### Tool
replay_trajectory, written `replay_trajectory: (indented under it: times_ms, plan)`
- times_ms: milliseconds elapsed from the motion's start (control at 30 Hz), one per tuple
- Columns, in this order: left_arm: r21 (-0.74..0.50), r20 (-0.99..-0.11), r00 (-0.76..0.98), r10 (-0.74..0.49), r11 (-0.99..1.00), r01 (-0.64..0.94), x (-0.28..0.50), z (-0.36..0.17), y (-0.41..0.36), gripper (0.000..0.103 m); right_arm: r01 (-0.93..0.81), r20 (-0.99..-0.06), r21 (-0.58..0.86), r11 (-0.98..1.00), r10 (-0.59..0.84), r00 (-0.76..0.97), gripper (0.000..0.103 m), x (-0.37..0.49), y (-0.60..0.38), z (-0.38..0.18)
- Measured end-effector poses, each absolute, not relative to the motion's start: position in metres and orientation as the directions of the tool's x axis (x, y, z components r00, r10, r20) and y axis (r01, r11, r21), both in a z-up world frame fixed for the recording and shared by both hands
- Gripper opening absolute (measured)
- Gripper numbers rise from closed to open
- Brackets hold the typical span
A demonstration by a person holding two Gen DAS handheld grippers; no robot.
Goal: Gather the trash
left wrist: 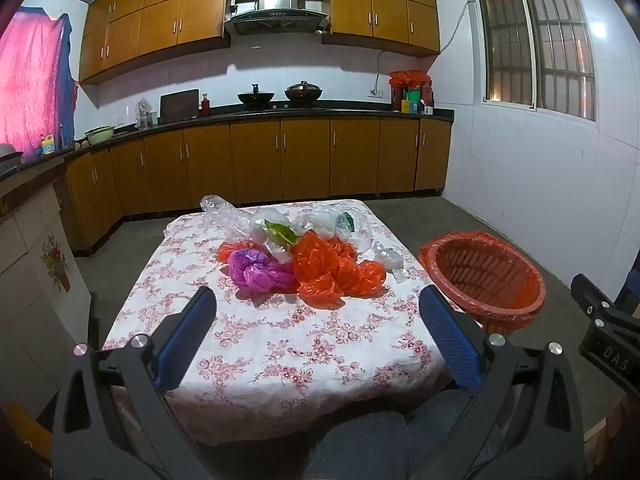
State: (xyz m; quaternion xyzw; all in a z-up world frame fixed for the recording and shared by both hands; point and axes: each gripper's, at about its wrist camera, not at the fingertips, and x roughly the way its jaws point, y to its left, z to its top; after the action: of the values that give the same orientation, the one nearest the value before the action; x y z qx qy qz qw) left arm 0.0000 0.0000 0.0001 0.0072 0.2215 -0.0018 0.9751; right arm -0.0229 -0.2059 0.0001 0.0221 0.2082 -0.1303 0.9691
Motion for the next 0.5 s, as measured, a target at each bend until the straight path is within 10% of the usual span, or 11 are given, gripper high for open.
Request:
replay_trajectory:
  times_ms: [500]
  plan:
    - [0.013, -0.433, 0.901, -0.002, 1.0, 0.008, -0.0014, 0.0004, -0.0021, 0.099, 0.263, -0.41, -0.011, 0.965, -0.244, 0.879, 0.101, -0.0221, -0.2052, -0.0002]
